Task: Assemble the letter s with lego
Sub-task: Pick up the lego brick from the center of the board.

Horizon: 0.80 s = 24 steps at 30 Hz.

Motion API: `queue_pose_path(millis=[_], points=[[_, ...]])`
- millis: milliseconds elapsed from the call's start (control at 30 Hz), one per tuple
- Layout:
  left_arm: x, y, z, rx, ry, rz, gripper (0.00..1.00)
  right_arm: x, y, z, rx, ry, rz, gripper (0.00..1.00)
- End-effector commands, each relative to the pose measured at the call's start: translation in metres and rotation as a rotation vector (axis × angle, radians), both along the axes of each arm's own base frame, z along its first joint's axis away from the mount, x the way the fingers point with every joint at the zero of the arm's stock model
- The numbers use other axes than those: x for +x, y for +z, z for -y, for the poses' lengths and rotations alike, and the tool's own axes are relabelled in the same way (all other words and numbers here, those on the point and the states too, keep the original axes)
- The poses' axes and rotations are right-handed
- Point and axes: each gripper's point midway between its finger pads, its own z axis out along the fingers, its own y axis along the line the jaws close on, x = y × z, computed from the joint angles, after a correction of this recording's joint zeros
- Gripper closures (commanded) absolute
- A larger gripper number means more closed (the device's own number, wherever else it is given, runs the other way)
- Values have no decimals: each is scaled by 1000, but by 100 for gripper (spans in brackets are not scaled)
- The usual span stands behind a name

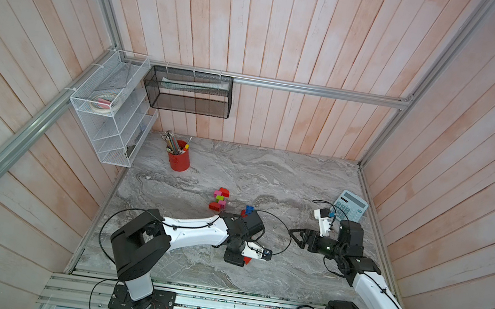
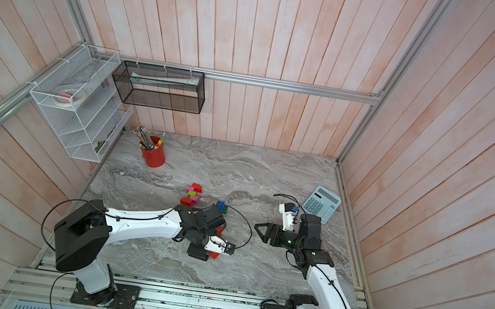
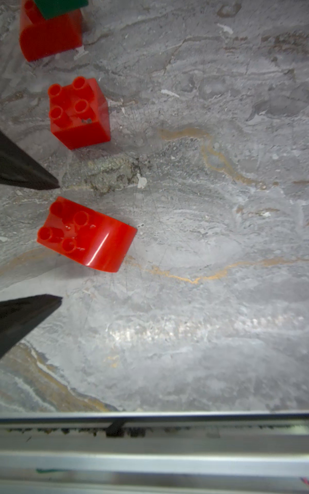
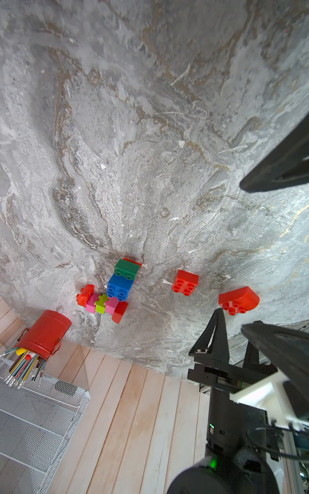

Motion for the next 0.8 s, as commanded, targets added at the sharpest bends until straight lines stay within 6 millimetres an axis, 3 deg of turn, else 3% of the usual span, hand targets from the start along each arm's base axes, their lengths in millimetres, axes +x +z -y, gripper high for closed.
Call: queue_pose_path(millis=[0, 233, 600, 767], points=[[13, -2, 7, -2, -65, 68, 36, -5, -4, -2, 6, 6, -14, 22], [28, -2, 12, -8, -86, 119, 39, -5, -6, -2, 7, 6, -22, 22], [24, -12, 10, 33, -103, 78, 46, -5, -8, -3, 15, 13, -29, 22], [23, -13, 11, 36, -98, 61, 55, -4, -9, -4, 17, 15, -32, 22]])
